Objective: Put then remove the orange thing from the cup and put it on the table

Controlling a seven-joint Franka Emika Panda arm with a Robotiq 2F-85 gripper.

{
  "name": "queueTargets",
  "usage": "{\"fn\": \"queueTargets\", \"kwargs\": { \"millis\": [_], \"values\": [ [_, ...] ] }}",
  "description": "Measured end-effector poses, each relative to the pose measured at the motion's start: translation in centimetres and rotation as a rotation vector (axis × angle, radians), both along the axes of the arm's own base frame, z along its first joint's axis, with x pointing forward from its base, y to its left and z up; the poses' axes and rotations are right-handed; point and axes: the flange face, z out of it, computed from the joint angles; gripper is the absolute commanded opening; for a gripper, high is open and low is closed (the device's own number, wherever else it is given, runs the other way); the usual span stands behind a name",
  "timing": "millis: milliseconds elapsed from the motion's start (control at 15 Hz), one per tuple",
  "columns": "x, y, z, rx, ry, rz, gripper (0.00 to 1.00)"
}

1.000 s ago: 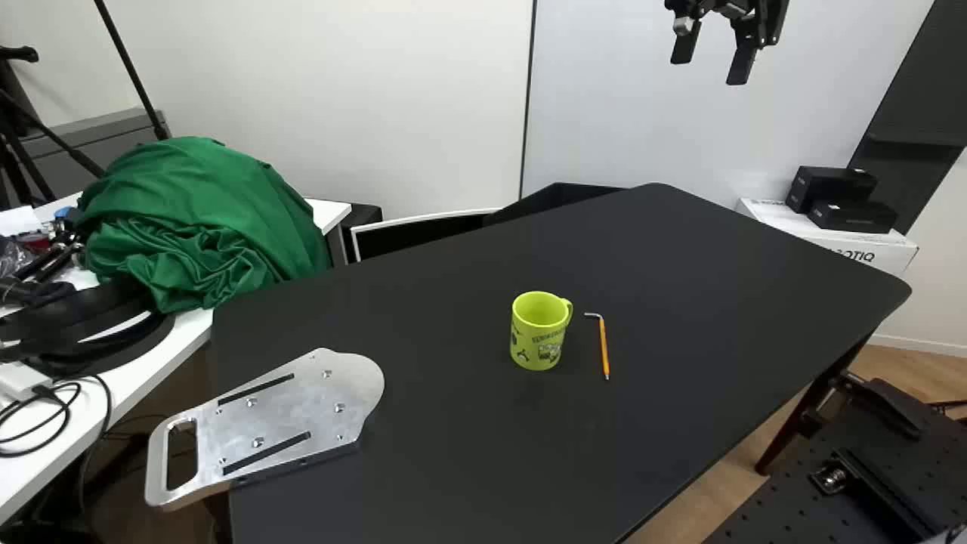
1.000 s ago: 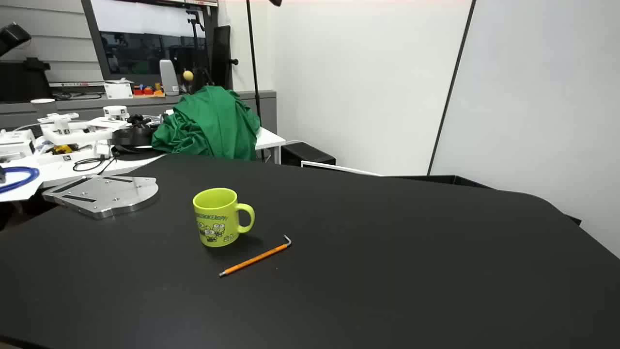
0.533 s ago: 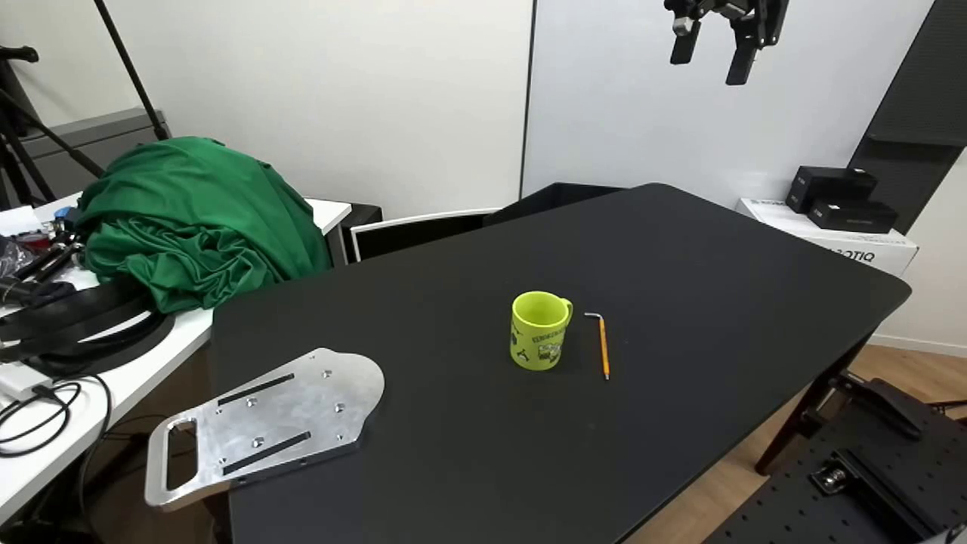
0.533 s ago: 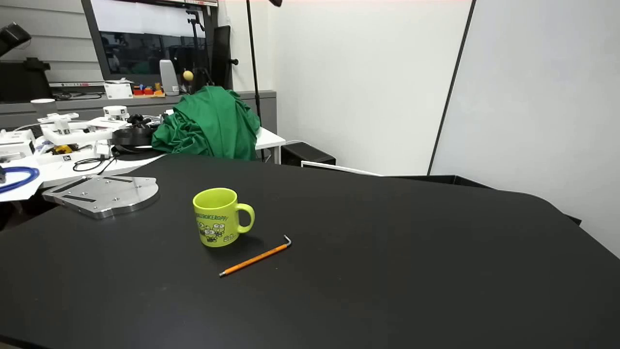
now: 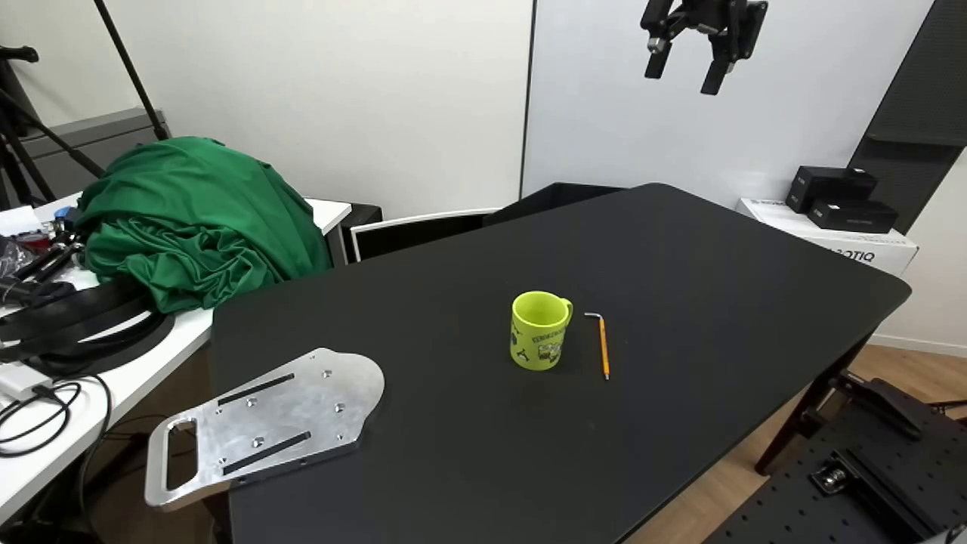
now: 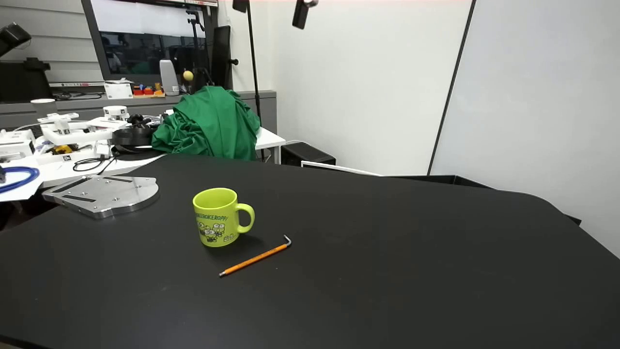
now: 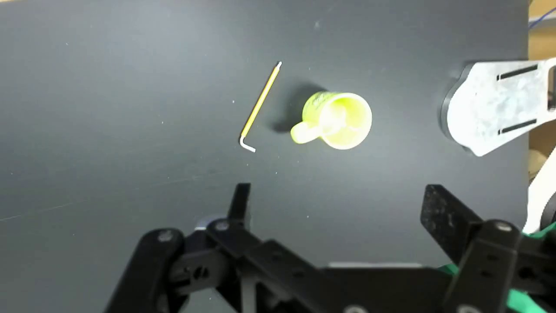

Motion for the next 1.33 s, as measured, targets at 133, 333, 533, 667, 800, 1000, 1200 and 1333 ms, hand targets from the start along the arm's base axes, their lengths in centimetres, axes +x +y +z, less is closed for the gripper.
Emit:
{"fn": "queueTargets", "kwargs": {
  "millis": [133,333,533,667,800,1000,1200,1333],
  "values": [
    [1.3,-0.3,-1.7,-0.018,-0.042,-0.084,1.0],
    [3.0,0.1,-4.6,-0.047,-0.054,-0.226,1.0],
    [4.2,1.7,-7.3,-0.078,-0.054,-0.364,1.0],
    [4.6,3.0,-9.4,-0.114,-0.032,-0.426,1.0],
    [4.6,4.2,-11.8,-0.152,0.009,-0.453,1.0],
    [4.2,5.9,-15.3,-0.193,0.08,-0.468,1.0],
    [3.5,7.0,-18.0,-0.207,0.138,-0.474,1.0],
    [2.9,7.4,-19.4,-0.212,0.171,-0.478,1.0]
  ]
}}
